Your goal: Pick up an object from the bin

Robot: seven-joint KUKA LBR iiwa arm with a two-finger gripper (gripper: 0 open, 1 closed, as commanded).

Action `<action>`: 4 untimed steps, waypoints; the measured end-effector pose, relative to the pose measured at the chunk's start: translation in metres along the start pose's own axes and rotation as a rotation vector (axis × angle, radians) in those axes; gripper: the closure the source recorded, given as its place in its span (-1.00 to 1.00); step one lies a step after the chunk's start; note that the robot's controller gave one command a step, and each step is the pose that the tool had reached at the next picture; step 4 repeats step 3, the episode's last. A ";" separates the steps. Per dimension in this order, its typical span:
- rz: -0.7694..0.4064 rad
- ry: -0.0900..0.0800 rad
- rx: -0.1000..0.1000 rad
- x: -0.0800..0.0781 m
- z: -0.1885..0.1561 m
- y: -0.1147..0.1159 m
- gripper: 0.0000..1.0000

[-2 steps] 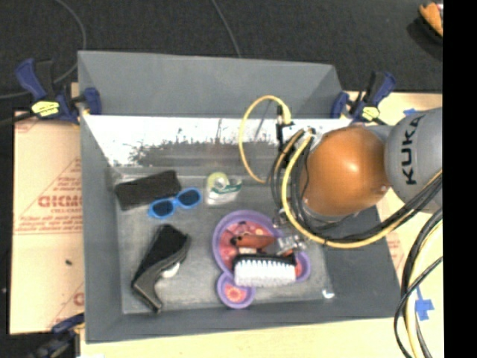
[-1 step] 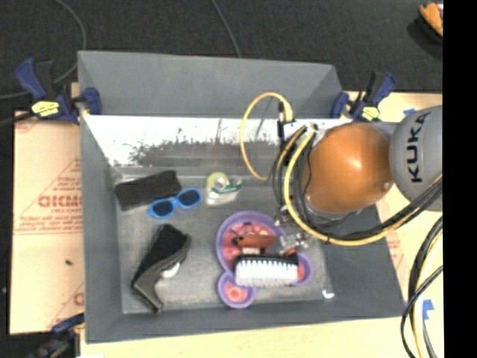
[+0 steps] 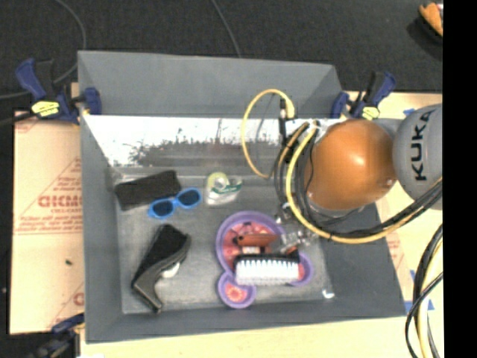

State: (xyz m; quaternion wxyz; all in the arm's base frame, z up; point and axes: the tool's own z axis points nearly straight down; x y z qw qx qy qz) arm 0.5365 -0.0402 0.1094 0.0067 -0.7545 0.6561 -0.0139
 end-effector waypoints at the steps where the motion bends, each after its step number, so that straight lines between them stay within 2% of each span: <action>1: 0.002 0.000 0.001 0.000 -0.007 -0.001 1.00; 3: 0.002 -0.003 -0.005 0.000 -0.033 0.000 1.00; 4: 0.002 -0.003 -0.005 0.000 -0.033 0.000 1.00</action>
Offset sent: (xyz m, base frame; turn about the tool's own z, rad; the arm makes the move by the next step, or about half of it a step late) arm 0.0000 0.0001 0.0725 0.0000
